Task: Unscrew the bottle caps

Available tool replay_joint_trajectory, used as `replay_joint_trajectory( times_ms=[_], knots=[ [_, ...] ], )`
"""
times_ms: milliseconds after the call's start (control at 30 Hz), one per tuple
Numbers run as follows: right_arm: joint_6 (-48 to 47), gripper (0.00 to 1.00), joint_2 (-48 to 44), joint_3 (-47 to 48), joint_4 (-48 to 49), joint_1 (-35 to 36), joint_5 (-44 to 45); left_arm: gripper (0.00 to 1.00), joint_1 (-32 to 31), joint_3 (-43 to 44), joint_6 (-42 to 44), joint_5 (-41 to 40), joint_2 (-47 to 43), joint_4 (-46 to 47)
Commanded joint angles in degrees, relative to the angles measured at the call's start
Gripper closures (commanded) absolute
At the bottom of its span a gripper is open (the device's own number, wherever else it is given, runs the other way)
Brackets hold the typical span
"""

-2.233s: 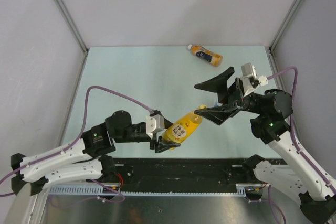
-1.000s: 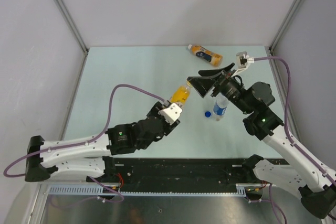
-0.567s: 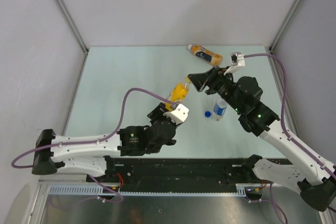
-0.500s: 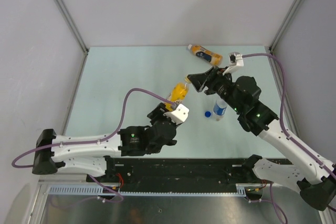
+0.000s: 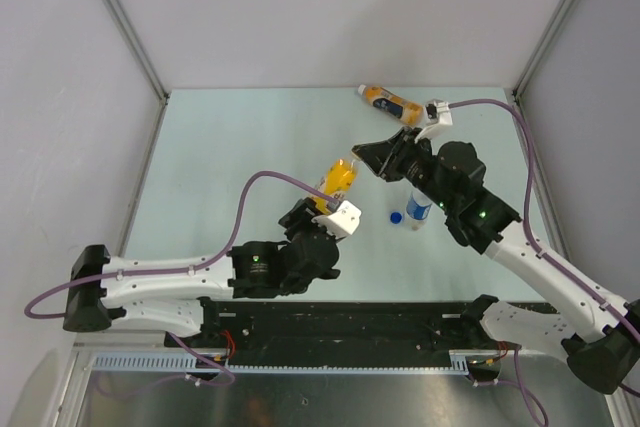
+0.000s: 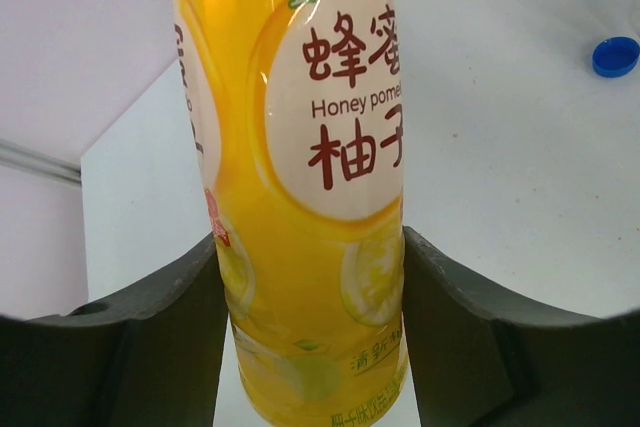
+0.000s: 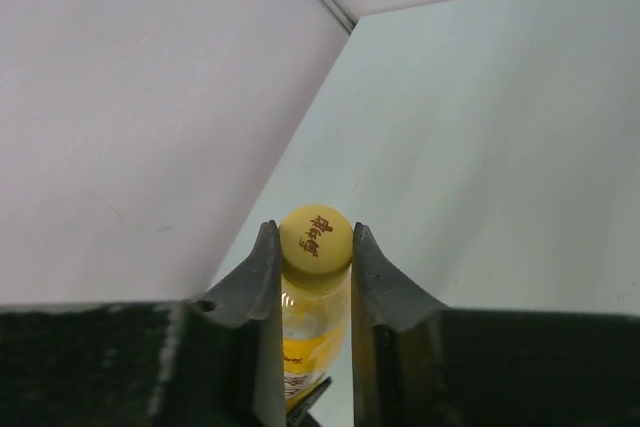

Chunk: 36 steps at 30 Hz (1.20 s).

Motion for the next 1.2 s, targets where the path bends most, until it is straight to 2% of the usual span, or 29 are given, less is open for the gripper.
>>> replay_joint_trajectory(
  times_ms=[0, 100, 400, 567, 733, 867, 1167],
  knots=[
    [0.0, 0.92, 0.3, 2.5, 2.6, -0.2, -2.7, 1.00, -0.4, 2.1, -0.1, -2.5, -0.5, 1.8],
    [-0.8, 0.99, 0.2, 2.4, 3.5, -1.0, -5.8, 1.00, -0.4, 1.8, -0.1, -1.9, -1.0, 1.8],
    [-3.5, 1.00, -2.5, -0.1, 10.3, -4.9, -19.6, 1.00, 1.9, -1.1, -2.5, 12.4, -7.6, 1.9],
    [-3.7, 1.00, -4.0, -1.7, 15.0, -8.3, -30.3, 1.00, 5.1, -2.7, -4.0, 25.5, -12.7, 2.2],
    [-5.1, 1.00, -5.2, -2.4, 17.5, -10.3, -37.5, 1.00, 8.8, -4.0, -4.2, 41.5, -17.8, 3.4],
    [-4.4, 1.00, -6.2, -4.3, 23.3, -11.9, -43.6, 1.00, 10.5, -4.8, -3.6, 54.4, -21.2, 5.1],
    [-1.9, 1.00, -7.0, -7.1, 35.2, -13.1, -54.7, 1.00, 12.1, -5.2, -3.3, 76.8, -23.7, 7.9]
  ],
)
